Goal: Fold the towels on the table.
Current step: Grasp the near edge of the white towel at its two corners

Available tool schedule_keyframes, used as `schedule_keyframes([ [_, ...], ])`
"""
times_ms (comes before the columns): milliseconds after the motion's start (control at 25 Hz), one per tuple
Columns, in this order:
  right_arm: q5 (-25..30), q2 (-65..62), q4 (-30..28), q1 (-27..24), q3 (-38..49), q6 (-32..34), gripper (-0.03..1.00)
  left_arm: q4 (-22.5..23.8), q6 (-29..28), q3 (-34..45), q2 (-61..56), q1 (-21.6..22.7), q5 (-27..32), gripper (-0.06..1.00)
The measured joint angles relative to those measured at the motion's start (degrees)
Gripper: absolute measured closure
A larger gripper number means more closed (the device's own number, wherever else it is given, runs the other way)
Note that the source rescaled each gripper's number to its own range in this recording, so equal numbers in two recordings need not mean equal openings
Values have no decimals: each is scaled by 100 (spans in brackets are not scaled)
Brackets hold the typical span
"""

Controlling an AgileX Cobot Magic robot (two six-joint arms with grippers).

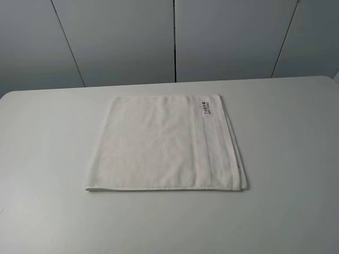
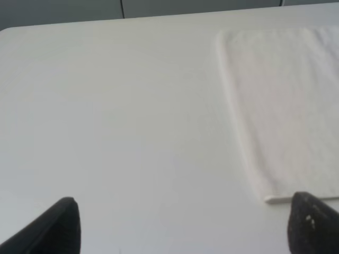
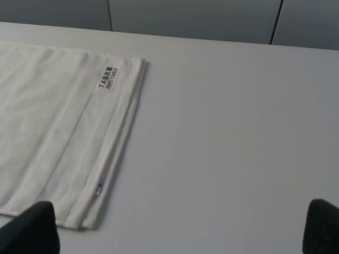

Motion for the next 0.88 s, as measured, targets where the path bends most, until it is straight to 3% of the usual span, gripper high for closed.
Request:
schedule_keyframes([
  [880, -11, 0, 0, 0, 0, -25, -3, 31, -11, 0, 0, 0, 0, -6],
])
